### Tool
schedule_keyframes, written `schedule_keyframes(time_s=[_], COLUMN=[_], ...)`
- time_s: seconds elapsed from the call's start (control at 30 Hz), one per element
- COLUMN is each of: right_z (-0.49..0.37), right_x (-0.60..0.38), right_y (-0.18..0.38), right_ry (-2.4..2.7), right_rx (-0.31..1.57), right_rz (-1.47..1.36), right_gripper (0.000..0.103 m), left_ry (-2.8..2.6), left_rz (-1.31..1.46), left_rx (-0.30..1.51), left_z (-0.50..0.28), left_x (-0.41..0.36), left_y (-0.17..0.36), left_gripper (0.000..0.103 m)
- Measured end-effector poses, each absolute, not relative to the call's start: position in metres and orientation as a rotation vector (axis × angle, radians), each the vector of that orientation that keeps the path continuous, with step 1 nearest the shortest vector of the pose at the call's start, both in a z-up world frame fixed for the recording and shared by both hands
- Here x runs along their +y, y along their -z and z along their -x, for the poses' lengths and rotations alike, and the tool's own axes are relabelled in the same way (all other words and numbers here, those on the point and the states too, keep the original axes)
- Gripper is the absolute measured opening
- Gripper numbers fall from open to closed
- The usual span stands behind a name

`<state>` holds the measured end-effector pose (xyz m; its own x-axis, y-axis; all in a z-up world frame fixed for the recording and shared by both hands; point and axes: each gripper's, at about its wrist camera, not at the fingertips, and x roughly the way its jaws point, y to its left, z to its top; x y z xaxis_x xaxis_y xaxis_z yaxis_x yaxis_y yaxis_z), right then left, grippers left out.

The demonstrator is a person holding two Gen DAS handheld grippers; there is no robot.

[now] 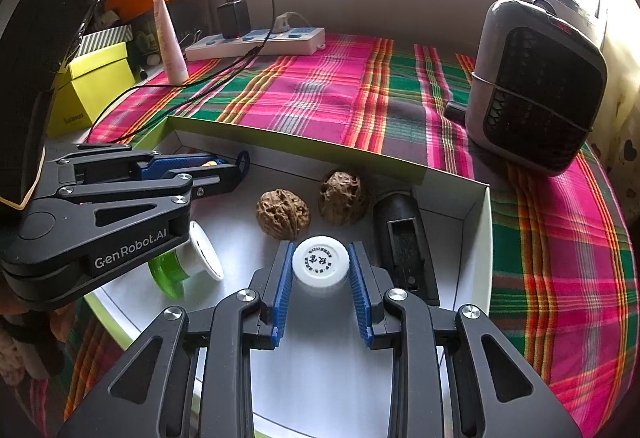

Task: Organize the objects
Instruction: 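Lower and open the left tool releasing the earplug while the right tool releases the jar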

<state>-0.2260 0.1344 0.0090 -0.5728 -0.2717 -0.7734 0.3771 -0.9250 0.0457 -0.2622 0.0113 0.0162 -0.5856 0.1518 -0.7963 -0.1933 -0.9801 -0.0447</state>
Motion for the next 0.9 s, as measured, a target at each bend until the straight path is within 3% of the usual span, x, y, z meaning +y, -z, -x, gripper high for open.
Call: schedule_keyframes(time_s=[0.3, 0.4, 0.9], right_z=[0.226, 0.225, 0.210], right_x=[0.134, 0.134, 0.138], right_y=[-0.009, -0.010, -0.019], right_ry=[2.500, 2.503, 2.544], right_rx=[0.185, 0.183, 0.156], right_rz=[-1.199, -1.188, -1.164], right_gripper=[0.030, 0.040, 0.040], left_ry=[-2.633, -2.632, -2.644], left_rz=[1.323, 1.322, 1.284], left_rx=[0.050, 0.044, -0.007], left_z=[0.262, 0.261, 0.242], left_x=[0.010, 0.010, 0.007], left_y=[-0.017, -0.018, -0.031], left_gripper=[0.024, 0.027, 0.032])
